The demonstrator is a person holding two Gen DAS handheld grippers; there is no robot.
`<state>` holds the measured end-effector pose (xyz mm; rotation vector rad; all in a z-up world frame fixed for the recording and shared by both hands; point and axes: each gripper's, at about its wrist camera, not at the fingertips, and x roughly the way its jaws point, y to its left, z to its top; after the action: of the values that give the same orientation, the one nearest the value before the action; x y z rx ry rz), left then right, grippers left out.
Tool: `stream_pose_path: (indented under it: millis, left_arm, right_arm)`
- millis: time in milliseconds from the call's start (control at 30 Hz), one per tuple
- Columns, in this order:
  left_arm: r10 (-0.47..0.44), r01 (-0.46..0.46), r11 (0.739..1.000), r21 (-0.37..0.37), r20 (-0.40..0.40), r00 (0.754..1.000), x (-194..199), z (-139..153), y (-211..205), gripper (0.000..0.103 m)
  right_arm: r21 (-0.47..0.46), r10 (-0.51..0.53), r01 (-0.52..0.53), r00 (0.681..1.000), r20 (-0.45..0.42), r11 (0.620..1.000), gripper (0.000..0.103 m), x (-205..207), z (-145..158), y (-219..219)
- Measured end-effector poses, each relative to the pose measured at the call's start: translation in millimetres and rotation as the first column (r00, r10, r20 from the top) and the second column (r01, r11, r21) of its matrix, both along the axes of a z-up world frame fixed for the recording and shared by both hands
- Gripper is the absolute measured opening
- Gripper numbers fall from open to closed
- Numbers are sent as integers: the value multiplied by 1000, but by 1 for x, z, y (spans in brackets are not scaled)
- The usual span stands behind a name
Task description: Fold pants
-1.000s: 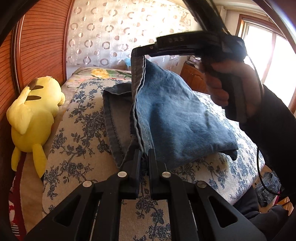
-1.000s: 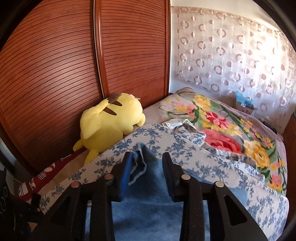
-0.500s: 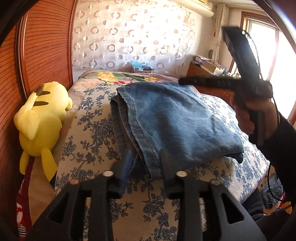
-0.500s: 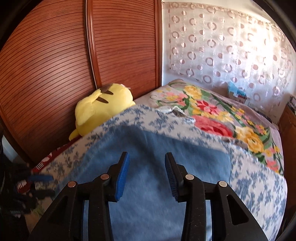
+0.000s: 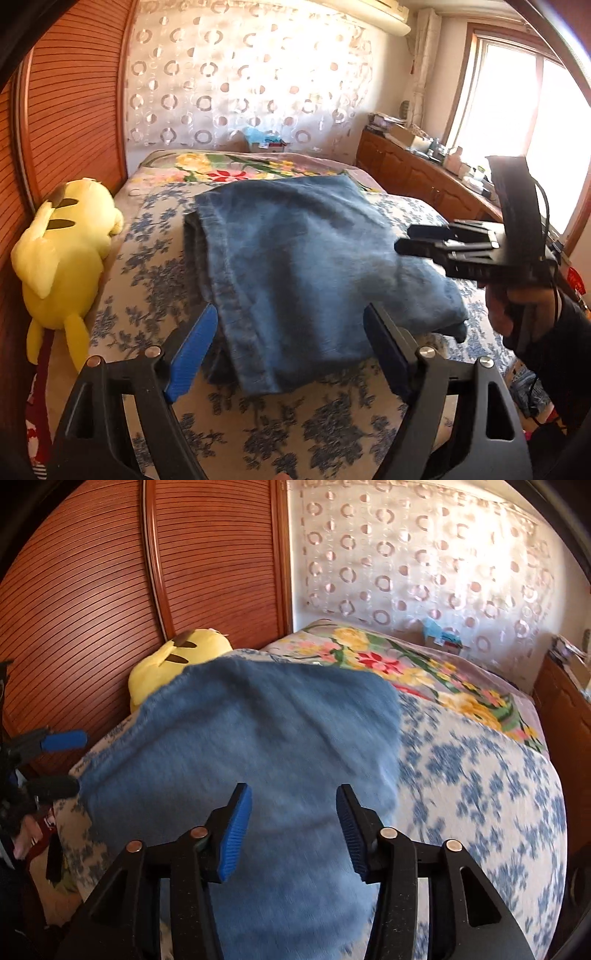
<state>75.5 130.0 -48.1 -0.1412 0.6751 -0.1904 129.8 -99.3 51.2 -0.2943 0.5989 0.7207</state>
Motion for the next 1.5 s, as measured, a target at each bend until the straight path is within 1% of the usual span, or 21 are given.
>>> stream_pose_path:
  millis: [200, 333, 433, 567, 700, 867, 1067, 1300, 1400, 1500]
  left_arm:
    - [-3, 3, 1000, -4, 5, 1000, 10, 3, -14, 82]
    - [-13, 13, 1000, 27, 2, 1000, 15, 1, -24, 82]
    - [-15, 16, 999, 36, -17, 1000, 18, -5, -28, 82]
    - [3, 1, 998, 65, -56, 998, 23, -19, -29, 82]
    - [5, 1, 997, 77, -75, 997, 24, -28, -30, 82]
    - [5, 3, 995, 102, -77, 997, 23, -34, -34, 82]
    - [6, 3, 995, 104, -85, 996, 24, -38, -35, 82]
    - [14, -5, 995, 101, -88, 996, 26, -36, -35, 82]
    - [5, 1, 996, 87, -71, 997, 24, -26, -36, 82]
    - [-9, 13, 995, 102, -39, 999, 24, -13, -42, 82]
  right_arm:
    - [1, -51, 51, 999, 6, 999, 53, -18, -7, -21]
    - [10, -68, 68, 998, -19, 998, 53, -28, -15, -33]
    - [19, -77, 78, 997, -28, 997, 53, -32, -17, -37]
    - [34, -90, 91, 995, -42, 995, 53, -36, -21, -49]
    - [41, -100, 103, 993, -58, 994, 53, -38, -28, -53]
    - [31, -111, 114, 990, -85, 993, 52, -43, -40, -53]
    - [21, -115, 117, 989, -96, 993, 52, -46, -48, -51]
    - [36, -115, 119, 988, -108, 992, 52, -43, -48, -53]
    - [35, -119, 123, 988, -98, 992, 52, -43, -49, -54]
    - [37, -120, 124, 988, -96, 992, 52, -45, -51, -53]
